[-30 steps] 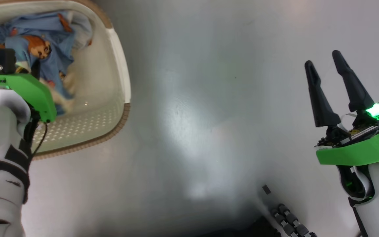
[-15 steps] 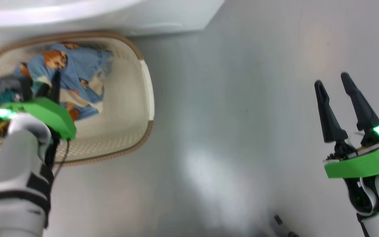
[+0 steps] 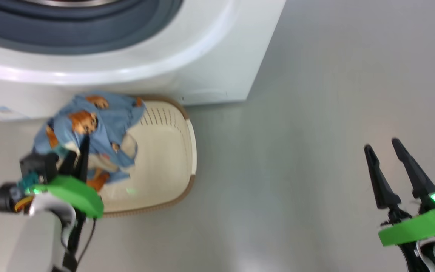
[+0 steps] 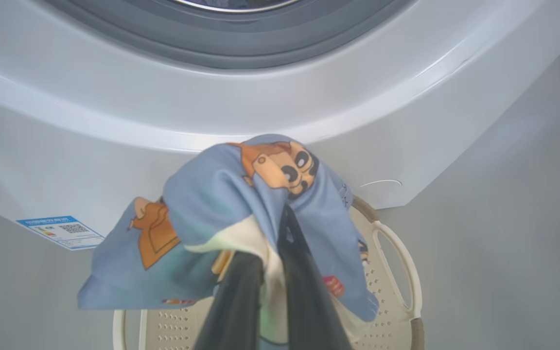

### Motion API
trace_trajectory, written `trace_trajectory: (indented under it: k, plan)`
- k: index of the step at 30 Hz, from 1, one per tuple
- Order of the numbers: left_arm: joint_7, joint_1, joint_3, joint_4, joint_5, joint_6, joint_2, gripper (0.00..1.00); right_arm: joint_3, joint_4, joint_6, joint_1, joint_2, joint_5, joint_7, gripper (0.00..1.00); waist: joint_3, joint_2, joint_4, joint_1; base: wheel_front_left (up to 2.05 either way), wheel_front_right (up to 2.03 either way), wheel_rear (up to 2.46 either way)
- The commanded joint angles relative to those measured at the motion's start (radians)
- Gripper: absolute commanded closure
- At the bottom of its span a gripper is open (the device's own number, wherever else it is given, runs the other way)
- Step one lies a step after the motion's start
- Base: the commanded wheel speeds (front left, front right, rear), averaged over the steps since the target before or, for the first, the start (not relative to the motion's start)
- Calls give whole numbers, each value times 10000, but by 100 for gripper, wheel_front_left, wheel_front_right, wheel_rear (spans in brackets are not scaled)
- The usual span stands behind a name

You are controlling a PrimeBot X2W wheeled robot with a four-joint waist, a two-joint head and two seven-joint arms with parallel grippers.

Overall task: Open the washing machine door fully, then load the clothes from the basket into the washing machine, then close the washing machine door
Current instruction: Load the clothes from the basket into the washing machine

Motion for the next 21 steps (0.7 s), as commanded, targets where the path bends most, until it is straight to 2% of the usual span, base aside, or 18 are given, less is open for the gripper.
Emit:
trace_trajectory:
  k: [1, 11, 21]
  plan:
    - [-106, 571, 372, -509, 105, -44, 280, 100, 75, -145, 25, 452, -132, -109, -48, 0, -1222, -1, 180, 2, 0, 0, 0]
    - [-106, 2938, 883, -2693, 367, -175, 14, 100, -244, -63, 25, 1515, -37, -137, -48, 0, -2483, -1, 159, 2, 0, 0, 0]
    - [-106, 5383, 1420, -5001, 560, -41, -262, 100, -611, -69, 25, 2462, 73, -214, -48, 0, -3466, -1, 138, 2, 0, 0, 0]
